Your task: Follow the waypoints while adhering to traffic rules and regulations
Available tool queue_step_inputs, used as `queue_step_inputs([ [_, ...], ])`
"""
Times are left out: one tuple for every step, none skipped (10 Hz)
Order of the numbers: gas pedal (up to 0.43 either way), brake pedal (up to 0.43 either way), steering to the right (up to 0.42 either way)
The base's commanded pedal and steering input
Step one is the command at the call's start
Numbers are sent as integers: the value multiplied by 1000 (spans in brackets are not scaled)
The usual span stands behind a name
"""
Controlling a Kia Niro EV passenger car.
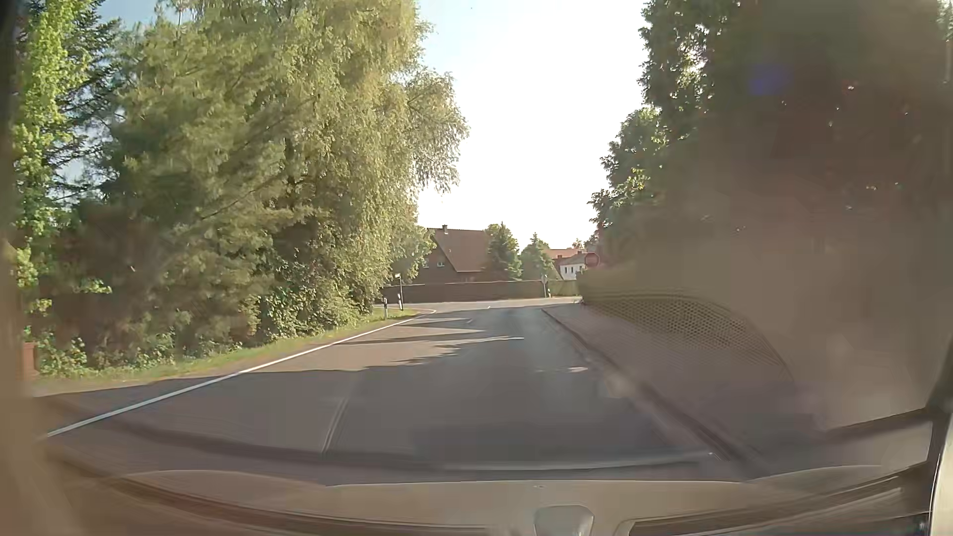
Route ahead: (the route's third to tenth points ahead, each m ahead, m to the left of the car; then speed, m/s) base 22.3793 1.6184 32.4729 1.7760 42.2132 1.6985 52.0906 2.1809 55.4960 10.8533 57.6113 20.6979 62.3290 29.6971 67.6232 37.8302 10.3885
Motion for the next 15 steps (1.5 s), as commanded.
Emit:
queue_step_inputs([
  [0, 6, 1],
  [0, 6, 1],
  [0, 6, 1],
  [0, 6, 1],
  [0, 6, 1],
  [0, 6, 1],
  [0, 6, 1],
  [0, 6, 1],
  [0, 6, 1],
  [0, 6, 1],
  [0, 6, 0],
  [0, 6, 0],
  [0, 6, -1],
  [0, 6, -1],
  [0, 6, -3],
])
